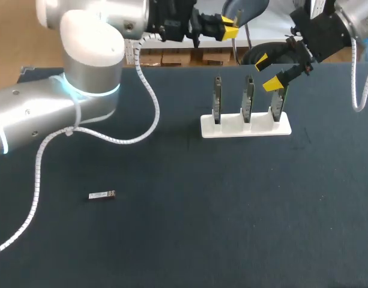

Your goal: Pick up the optical module with the left hand, and insert it into the network port with the right hand.

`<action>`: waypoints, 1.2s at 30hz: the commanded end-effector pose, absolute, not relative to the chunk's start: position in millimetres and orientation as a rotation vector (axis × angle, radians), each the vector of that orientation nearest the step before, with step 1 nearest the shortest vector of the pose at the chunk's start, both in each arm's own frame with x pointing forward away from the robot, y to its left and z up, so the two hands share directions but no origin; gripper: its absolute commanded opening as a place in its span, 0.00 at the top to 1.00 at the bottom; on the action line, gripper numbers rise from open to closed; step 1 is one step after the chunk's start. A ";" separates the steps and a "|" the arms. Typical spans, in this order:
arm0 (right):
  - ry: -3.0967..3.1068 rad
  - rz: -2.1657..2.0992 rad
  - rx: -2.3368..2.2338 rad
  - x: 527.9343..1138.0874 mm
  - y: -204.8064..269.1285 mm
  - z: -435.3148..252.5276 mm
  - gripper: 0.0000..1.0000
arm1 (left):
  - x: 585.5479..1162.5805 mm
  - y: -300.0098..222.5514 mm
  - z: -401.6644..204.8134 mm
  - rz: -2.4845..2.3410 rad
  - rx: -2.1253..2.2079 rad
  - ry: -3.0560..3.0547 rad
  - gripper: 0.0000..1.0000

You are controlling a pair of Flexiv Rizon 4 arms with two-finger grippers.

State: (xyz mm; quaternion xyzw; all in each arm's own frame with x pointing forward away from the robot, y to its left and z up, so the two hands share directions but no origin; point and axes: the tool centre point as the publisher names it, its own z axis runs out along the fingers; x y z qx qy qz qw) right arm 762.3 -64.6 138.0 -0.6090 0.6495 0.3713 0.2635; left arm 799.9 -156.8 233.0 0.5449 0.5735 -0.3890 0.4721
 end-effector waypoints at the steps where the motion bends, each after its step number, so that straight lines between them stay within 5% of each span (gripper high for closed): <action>1: 1.757 0.999 -1.643 760.4 -64.7 138.0 0.00 | 797.4 -168.0 224.8 -1.015 1.269 1.330 1.00; 36: 1.757 0.999 -1.643 760.4 -64.7 138.0 0.00 | 777.8 -201.6 177.3 -1.189 1.285 1.341 1.00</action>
